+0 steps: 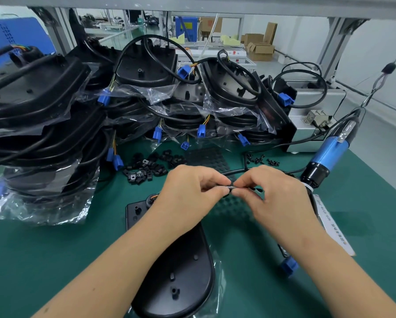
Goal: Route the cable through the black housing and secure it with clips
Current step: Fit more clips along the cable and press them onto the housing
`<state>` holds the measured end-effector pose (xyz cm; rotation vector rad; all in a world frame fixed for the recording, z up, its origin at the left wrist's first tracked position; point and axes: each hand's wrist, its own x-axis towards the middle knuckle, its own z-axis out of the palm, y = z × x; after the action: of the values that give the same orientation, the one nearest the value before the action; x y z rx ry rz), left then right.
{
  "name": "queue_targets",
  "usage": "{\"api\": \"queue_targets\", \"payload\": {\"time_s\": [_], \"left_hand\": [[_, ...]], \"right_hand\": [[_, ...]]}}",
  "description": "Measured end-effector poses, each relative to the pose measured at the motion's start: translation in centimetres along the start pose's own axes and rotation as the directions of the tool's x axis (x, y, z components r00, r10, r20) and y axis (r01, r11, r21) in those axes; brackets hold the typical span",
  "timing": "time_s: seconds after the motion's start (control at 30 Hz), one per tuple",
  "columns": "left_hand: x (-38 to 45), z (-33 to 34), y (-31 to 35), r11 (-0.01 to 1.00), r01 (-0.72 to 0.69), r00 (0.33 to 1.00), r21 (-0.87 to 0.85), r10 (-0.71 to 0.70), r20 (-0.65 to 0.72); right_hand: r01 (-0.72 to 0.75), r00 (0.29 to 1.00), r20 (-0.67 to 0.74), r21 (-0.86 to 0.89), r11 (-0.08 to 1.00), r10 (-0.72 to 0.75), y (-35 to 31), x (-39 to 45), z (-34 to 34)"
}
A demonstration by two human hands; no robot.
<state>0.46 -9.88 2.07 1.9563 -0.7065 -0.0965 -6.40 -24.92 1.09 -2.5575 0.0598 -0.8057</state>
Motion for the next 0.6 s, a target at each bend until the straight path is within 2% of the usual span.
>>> {"api": "queue_targets", "payload": {"time_s": [0.2, 0.43, 0.6], "left_hand": [[-0.1, 0.5, 0.5, 0.992, -0.024, 0.998, 0.125, 0.031, -0.055], [0.2, 0.8, 0.9, 0.997, 0.072, 0.994, -0.002, -0.072, -0.085], [0.4, 0.8, 1.0, 0.988, 0.146, 0.987, -0.047, -0.149, -0.063]], "right_hand": [[0.085, 0.977, -0.186, -0.087, 0.993, -0.1, 0.1, -0.6, 1.0], [0.237, 0.899, -0.335, -0.171, 0.956, -0.282, 0.9, -0.7, 1.9], [0.3, 0.867, -0.365, -0.16, 0.941, -0.338, 1.3, -0.6, 2.2]]}}
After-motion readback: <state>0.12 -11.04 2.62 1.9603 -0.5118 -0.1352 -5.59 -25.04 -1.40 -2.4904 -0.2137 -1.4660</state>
